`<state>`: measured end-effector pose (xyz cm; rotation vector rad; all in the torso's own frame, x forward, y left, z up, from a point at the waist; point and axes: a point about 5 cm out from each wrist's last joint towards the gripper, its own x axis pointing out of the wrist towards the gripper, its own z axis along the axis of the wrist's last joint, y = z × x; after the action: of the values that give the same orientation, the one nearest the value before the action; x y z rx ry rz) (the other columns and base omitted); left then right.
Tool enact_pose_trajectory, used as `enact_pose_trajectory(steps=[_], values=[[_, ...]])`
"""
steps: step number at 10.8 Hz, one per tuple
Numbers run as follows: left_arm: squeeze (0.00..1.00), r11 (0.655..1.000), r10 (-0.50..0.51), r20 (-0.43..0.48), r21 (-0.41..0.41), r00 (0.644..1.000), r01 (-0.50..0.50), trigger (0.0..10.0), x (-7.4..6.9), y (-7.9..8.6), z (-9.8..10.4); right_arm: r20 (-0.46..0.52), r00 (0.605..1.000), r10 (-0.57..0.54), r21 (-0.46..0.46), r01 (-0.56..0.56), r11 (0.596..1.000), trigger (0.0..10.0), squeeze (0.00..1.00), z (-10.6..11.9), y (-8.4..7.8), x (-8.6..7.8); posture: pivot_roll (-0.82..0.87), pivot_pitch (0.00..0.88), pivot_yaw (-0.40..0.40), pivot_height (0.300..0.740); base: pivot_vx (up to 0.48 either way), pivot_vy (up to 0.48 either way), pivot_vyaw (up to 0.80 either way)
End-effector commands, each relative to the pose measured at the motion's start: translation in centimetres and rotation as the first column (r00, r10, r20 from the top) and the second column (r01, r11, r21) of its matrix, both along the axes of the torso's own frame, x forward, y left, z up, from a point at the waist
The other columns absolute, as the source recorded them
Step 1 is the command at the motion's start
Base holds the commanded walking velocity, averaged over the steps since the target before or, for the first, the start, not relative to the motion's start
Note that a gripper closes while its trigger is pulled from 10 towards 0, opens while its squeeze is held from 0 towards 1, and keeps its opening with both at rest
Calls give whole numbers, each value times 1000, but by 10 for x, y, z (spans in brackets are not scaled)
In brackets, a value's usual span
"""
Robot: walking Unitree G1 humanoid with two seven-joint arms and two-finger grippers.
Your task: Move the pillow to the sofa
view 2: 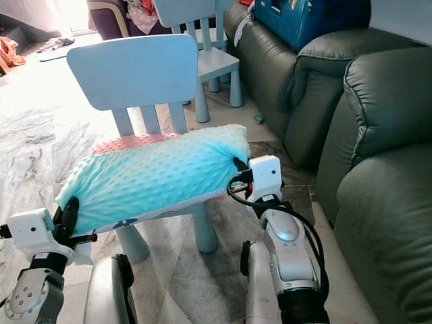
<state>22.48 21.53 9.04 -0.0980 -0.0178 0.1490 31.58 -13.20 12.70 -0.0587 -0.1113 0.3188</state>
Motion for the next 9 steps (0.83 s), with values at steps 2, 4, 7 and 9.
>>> enact_pose_trajectory(steps=[2,4,7,9], values=[[0,1000,14,3,10,1000,-14,10000,1,4,2,31,999,10,7,-10,1000,10000,0,9,3,0,-140,0,74,432,0,0,0],[0,1000,12,2,10,1000,-12,10000,1,4,2,31,999,11,8,-11,1000,10000,0,9,3,0,-142,0,76,449,0,0,0],[0,1000,13,-1,10,1000,-13,10000,1,3,1,24,1000,14,6,-14,1000,10000,0,9,3,0,-140,0,74,509,0,0,0],[0,1000,13,-4,9,1000,-13,10000,1,3,1,23,1000,16,4,-16,1000,10000,0,9,4,0,-140,0,75,539,0,0,0]])
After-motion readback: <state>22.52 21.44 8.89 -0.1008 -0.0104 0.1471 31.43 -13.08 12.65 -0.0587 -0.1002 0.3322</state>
